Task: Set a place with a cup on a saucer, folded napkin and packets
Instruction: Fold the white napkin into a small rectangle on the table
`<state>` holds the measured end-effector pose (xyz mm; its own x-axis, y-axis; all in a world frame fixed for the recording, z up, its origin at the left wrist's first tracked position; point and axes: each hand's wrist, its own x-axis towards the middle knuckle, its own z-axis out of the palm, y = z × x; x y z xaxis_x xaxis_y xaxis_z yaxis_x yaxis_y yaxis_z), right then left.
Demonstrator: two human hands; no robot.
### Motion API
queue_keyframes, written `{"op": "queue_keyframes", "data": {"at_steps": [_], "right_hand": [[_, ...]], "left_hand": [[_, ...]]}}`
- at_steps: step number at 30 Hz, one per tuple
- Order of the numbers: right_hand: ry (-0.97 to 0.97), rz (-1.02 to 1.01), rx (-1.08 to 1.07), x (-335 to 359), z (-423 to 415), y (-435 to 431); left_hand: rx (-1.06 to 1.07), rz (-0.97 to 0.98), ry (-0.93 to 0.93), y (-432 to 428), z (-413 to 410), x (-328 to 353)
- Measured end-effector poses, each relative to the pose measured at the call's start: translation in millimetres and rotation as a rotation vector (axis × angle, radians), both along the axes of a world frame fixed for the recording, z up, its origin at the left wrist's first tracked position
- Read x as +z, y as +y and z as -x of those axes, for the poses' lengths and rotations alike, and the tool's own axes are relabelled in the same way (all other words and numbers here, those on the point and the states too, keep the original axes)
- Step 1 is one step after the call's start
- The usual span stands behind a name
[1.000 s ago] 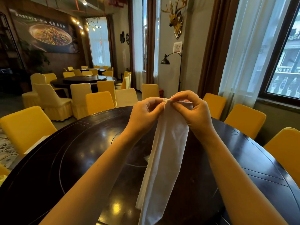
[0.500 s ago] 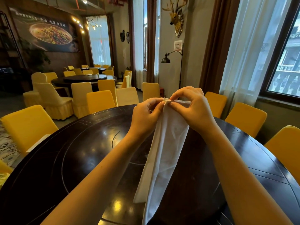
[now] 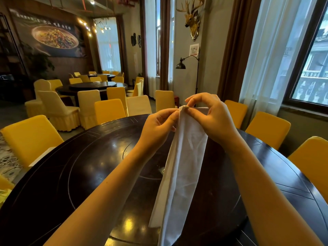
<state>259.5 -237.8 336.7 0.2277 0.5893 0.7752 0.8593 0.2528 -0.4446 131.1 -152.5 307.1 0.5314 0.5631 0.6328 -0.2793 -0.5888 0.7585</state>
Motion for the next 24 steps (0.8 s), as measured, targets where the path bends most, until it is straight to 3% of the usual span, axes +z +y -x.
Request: {"op": "queue_keyframes", "data": {"at_steps": [4,8,13,24], "right_hand": [[0.041,0.02,0.068,2,2,-3],[0.0,0.019,0.109,0,4,-4],[-0.037,0.075,0.04,-4,-9,-6],[0.398,0.192,0.17,-16,-37,-15]], "left_hand": [[-0.032,-0.021,-0.009,-3,3,2],[0.074,-0.112,-0.013,-2,0,2],[0.07,-0.085,-0.02,3,1,-1],[0.056,0.095,-0.07,30,4,-7]]}}
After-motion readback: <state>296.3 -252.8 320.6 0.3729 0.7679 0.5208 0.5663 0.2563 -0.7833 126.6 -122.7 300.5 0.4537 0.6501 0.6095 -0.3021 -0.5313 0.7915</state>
